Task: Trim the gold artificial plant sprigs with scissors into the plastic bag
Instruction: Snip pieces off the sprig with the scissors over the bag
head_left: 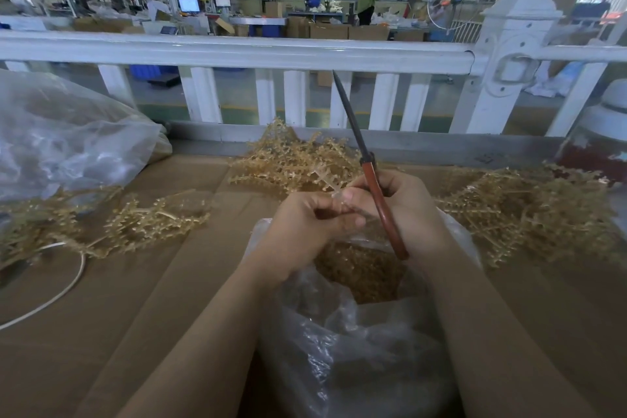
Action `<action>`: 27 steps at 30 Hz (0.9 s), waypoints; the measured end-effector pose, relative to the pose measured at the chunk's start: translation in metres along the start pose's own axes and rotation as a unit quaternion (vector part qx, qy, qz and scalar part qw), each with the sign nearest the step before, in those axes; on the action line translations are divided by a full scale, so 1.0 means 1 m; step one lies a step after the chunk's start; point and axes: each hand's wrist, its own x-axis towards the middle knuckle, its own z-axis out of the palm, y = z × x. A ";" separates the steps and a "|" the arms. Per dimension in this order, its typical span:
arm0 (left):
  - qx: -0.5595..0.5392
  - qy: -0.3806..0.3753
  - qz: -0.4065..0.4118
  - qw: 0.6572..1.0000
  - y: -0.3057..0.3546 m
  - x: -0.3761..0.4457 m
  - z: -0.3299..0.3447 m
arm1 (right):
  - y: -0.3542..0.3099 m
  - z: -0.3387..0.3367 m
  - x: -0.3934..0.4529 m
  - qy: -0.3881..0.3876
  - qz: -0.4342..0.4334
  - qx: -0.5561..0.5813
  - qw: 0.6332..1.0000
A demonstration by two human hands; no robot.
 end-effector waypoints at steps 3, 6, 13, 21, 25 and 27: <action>-0.077 0.019 0.016 0.997 -0.001 0.001 -0.004 | 0.000 -0.003 0.001 0.025 0.001 0.022 0.999; -0.125 0.021 0.028 0.991 -0.002 0.002 -0.009 | 0.002 -0.009 0.002 0.040 0.009 0.004 0.999; -0.158 0.033 0.010 0.987 -0.005 0.004 -0.007 | 0.003 -0.004 0.004 0.019 -0.005 -0.037 0.999; -0.124 0.096 -0.012 0.988 -0.011 0.005 -0.017 | 0.007 -0.010 0.004 0.003 -0.014 -0.190 0.982; -0.153 0.131 0.001 0.980 -0.010 0.006 -0.021 | 0.011 -0.013 0.005 -0.024 -0.022 -0.312 0.950; -0.154 0.146 0.002 0.977 -0.009 0.006 -0.022 | 0.014 -0.014 0.005 -0.028 -0.033 -0.331 0.943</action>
